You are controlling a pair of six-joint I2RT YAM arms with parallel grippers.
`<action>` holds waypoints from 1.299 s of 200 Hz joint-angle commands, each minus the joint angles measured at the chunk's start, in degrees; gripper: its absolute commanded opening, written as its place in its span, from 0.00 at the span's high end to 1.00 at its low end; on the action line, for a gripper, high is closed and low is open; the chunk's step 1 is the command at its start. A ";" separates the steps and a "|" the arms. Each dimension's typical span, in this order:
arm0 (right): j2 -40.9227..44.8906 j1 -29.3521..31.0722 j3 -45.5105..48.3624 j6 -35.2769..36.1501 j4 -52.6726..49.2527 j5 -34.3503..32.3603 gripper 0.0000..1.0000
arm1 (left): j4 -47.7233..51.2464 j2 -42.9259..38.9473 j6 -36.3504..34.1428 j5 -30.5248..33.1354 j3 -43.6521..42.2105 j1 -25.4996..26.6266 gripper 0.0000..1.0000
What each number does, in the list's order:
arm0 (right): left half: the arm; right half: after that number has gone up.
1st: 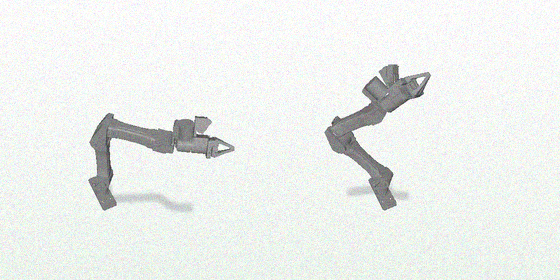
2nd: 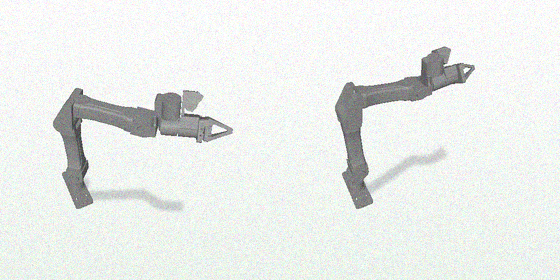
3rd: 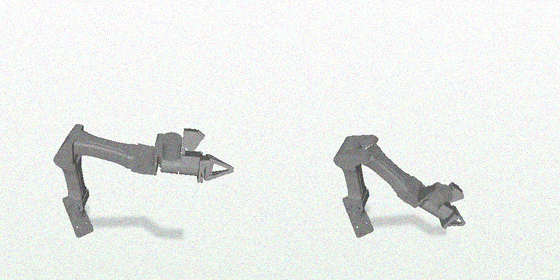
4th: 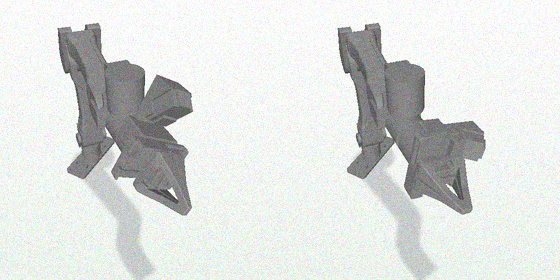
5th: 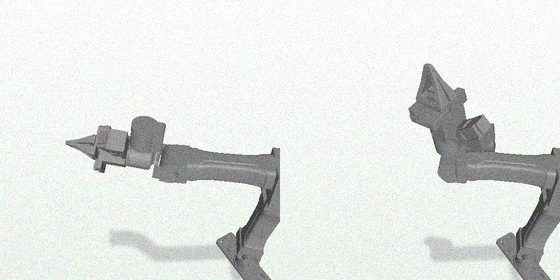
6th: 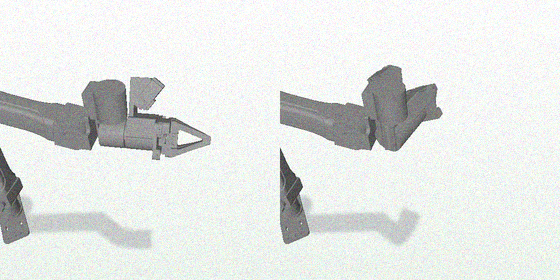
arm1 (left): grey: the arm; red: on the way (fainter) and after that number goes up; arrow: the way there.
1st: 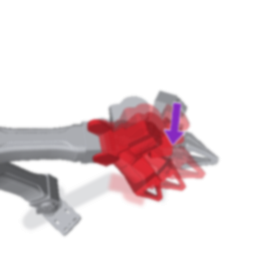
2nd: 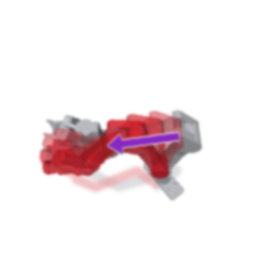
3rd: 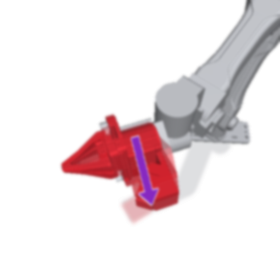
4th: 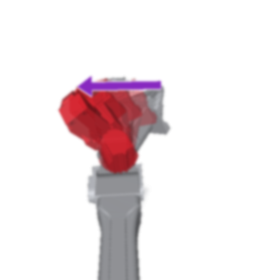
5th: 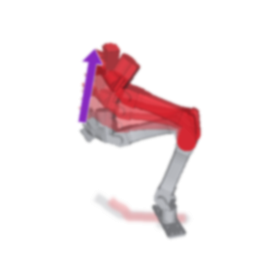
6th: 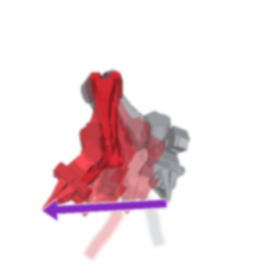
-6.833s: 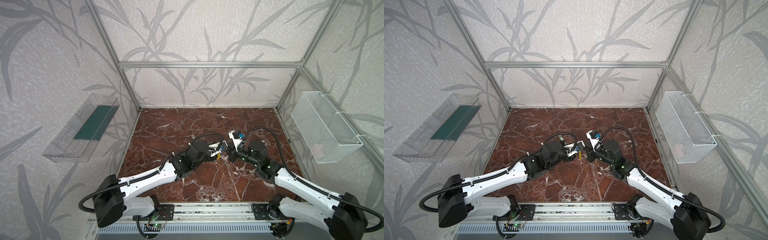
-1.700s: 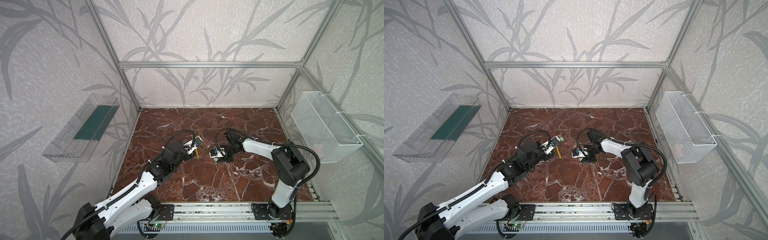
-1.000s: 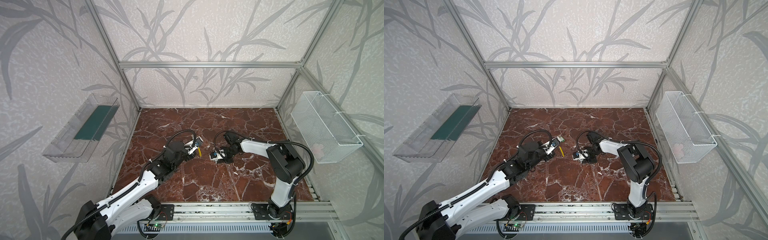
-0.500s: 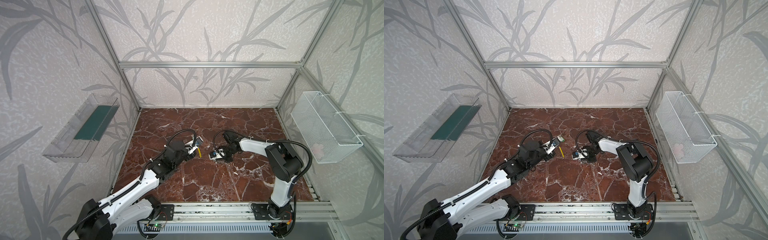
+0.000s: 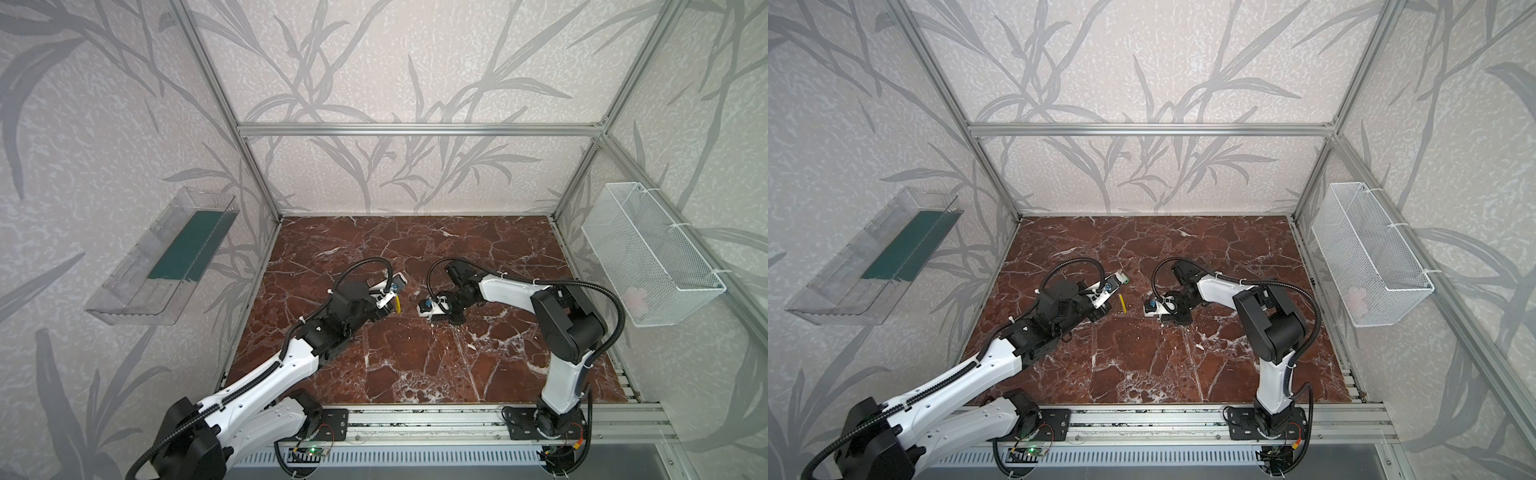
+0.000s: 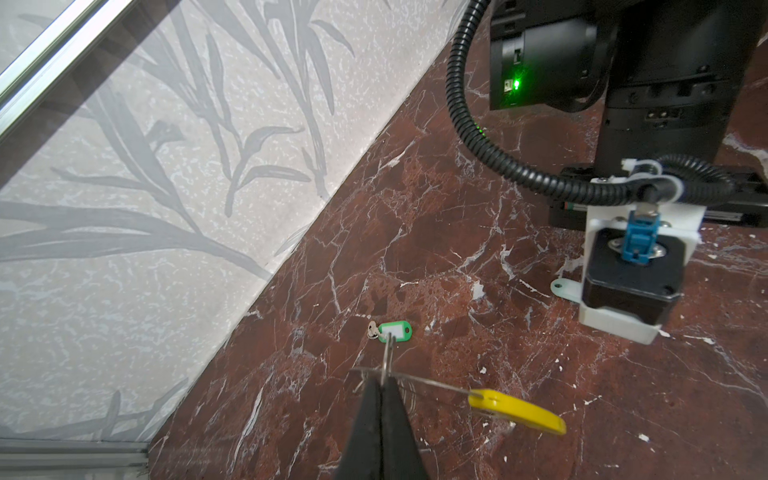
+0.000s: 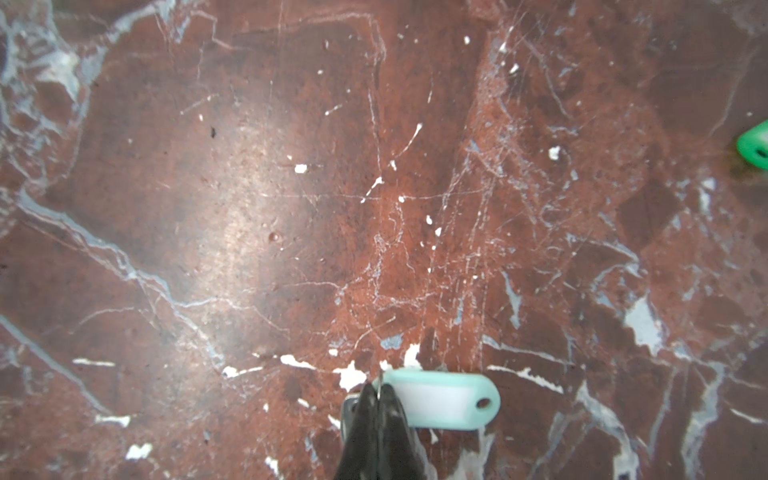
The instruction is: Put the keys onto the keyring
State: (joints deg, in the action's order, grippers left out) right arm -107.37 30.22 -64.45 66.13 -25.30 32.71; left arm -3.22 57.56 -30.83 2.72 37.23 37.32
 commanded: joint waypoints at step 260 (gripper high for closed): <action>41.88 8.38 24.80 -51.47 43.28 -8.23 1.00 | -12.18 3.08 -12.81 -2.10 4.04 11.24 1.00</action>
State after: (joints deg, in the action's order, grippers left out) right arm -67.05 37.56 -39.99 15.66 14.76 26.13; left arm -14.96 60.51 -42.50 -1.19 38.44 48.23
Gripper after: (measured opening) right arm 0.048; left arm 0.052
